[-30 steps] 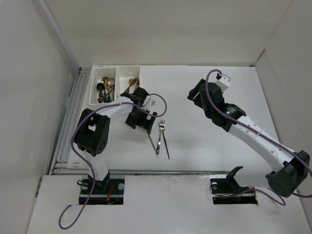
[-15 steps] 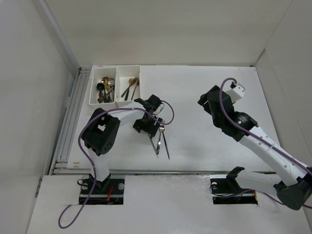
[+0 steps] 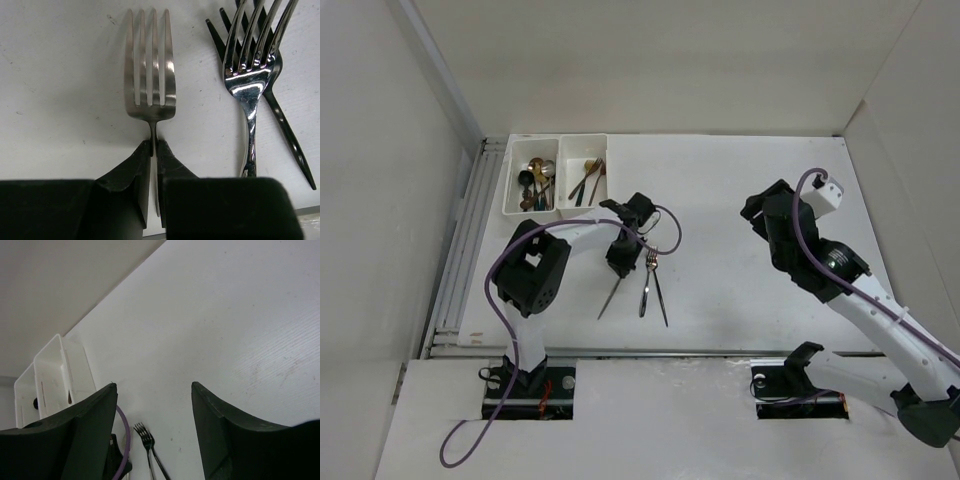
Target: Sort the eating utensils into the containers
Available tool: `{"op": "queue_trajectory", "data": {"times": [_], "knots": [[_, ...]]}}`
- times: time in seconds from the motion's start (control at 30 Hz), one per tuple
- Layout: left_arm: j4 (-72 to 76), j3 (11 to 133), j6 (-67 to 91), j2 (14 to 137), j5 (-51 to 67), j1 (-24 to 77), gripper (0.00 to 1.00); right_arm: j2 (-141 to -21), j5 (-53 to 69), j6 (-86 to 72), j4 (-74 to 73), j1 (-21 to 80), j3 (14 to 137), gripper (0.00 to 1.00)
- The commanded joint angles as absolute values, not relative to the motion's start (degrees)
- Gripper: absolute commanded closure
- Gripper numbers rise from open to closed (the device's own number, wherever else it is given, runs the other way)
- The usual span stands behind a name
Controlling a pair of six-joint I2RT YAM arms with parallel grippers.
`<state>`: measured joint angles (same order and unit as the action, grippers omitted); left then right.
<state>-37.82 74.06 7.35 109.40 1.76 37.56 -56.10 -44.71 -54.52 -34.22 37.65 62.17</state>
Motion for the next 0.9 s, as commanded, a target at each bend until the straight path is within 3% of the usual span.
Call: {"op": "queue_trajectory", "data": {"times": [0.0,0.27,0.37,0.6,0.87], "knots": [[-37.3,74.9,6.7,111.5,2.5,38.4,1.0,-52.9,-46.4,-55.6,-35.0,38.7,62.0,0.34],[-41.7,91.7,1.1,95.6,-2.5,35.8,1.0,-51.6,-45.9,-55.6,-37.7,40.8,65.1,0.37],[-41.7,98.8,-0.2,95.1,-3.9,34.5,1.0,-52.9,-45.9,-54.9,-36.4,41.8,65.1,0.37],[-37.4,117.9,0.9,107.9,-7.8,21.7,1.0,-59.3,-42.6,-46.4,-28.7,41.8,67.9,0.37],[-26.2,119.7,-1.2,118.3,-6.8,15.7,1.0,-72.5,-42.5,-39.7,-28.3,41.8,76.4,0.34]]}}
